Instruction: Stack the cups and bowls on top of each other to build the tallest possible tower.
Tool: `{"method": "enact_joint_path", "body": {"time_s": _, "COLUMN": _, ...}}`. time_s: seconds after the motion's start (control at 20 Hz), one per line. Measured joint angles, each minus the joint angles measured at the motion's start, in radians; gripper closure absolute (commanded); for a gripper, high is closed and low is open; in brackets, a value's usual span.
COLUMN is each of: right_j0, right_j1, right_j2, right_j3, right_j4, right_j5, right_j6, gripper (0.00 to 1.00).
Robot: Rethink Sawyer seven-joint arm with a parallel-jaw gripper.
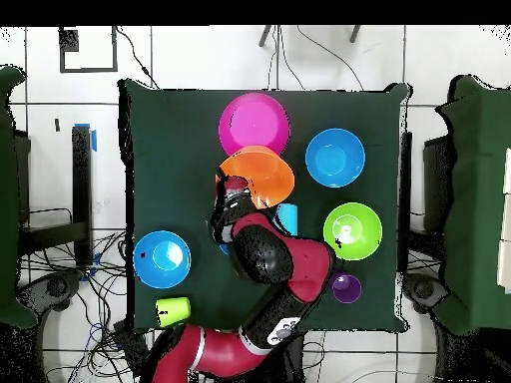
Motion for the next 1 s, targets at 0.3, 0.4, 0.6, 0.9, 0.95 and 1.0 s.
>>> {"method": "enact_joint_path", "body": {"time_s": 0.3, "right_j0": -0.011, "right_j1": 0.013, "right_j2": -0.035, "right_j3": 0.003, "right_j4": -0.002, "right_j5": -0.037, "right_j6": -0.041, "gripper": 0.00}}
{"method": "enact_joint_path", "body": {"time_s": 0.4, "right_j0": -0.023, "right_j1": 0.019, "right_j2": -0.056, "right_j3": 0.007, "right_j4": 0.004, "right_j5": -0.054, "right_j6": -0.079, "gripper": 0.00}}
{"method": "enact_joint_path", "body": {"time_s": 0.6, "right_j0": -0.046, "right_j1": 0.030, "right_j2": -0.084, "right_j3": 0.015, "right_j4": 0.011, "right_j5": -0.063, "right_j6": -0.151, "gripper": 0.00}}
{"method": "enact_joint_path", "body": {"time_s": 0.9, "right_j0": -0.077, "right_j1": 0.036, "right_j2": -0.117, "right_j3": 0.035, "right_j4": 0.025, "right_j5": -0.073, "right_j6": -0.266, "gripper": 0.00}}
{"method": "enact_joint_path", "body": {"time_s": 0.95, "right_j0": -0.083, "right_j1": 0.036, "right_j2": -0.121, "right_j3": 0.039, "right_j4": 0.027, "right_j5": -0.073, "right_j6": -0.283, "gripper": 0.00}}
{"method": "enact_joint_path", "body": {"time_s": 1.0, "right_j0": -0.098, "right_j1": 0.036, "right_j2": -0.129, "right_j3": 0.047, "right_j4": 0.038, "right_j5": -0.073, "right_j6": -0.326, "gripper": 0.00}}
